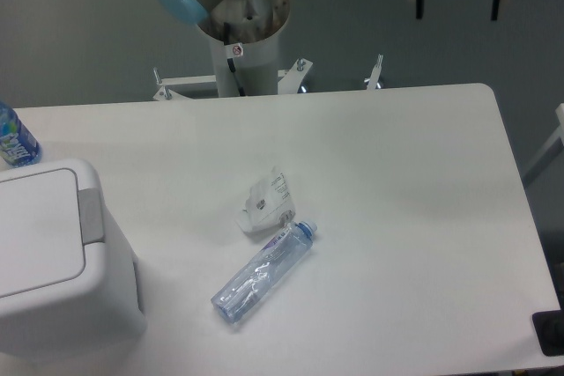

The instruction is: Open the trash can

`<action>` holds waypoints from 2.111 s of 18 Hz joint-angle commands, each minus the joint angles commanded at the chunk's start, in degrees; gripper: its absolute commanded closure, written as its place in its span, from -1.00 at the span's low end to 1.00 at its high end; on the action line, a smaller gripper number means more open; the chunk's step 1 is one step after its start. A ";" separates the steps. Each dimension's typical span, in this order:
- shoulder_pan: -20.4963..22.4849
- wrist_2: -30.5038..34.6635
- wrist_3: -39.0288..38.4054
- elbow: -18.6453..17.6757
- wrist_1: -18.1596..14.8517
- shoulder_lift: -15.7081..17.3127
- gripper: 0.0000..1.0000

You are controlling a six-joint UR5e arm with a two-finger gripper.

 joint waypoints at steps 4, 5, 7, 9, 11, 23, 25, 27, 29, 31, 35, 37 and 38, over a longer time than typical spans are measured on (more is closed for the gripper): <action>0.00 0.26 -0.09 -0.17 0.09 0.09 -1.00; 0.00 0.26 -0.17 -0.18 0.09 0.09 -1.00; -0.09 0.26 -0.52 -0.26 0.00 0.09 -1.00; -0.78 0.00 -5.59 -0.44 0.00 0.09 -1.00; -3.06 0.00 -15.68 -0.53 1.92 -0.26 -1.00; -22.57 -1.92 -59.13 -7.65 16.00 -3.16 -1.00; -24.43 -3.07 -62.82 -7.38 16.08 -4.30 -1.00; -25.83 -4.65 -66.61 -6.94 16.69 -5.44 -1.00; -27.24 -8.24 -67.23 -6.86 17.93 -6.41 -1.00; -27.68 -10.97 -68.02 -6.94 18.10 -7.20 -1.00; -30.14 -13.53 -68.46 -6.16 19.94 -8.78 -1.00; -31.55 -13.54 -68.73 -5.63 21.44 -9.66 -1.00; -32.16 -13.53 -70.12 -5.02 21.53 -10.36 -1.00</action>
